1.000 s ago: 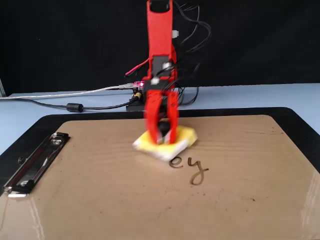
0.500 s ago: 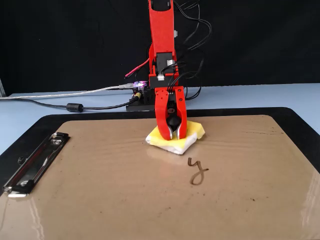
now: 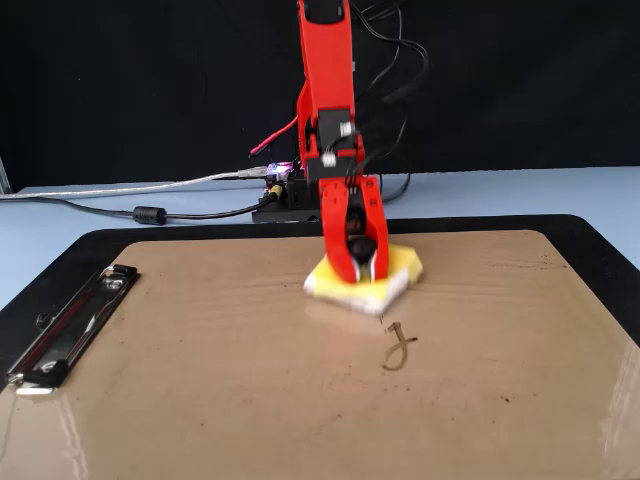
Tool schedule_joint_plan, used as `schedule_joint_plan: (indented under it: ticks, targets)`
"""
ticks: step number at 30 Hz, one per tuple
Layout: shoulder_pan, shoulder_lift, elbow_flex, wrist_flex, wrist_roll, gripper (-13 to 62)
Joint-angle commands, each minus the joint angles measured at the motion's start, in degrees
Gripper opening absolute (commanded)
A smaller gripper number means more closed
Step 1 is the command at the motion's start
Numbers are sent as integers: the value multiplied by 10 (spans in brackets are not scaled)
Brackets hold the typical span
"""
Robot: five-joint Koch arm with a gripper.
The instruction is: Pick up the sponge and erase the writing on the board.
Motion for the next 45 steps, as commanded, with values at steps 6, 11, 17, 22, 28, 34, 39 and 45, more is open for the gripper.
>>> schedule_joint_plan:
  ticks: [6,11,17,22,28,34,39,45]
  targets:
    - [0,-323,-387,8,-17,-80]
    - [-1,-212,-258,18,-18,-80]
    - [-6,-33,-68,12,-17,-80]
    - [66,-380,-468,15,-12,-80]
    - [87,-336,-424,20,-5,-80]
    - [78,-186,-254,18,-6,-80]
    - [76,-487,-610,25,-6,-80]
    - [25,-347,-430,53,-14,-80]
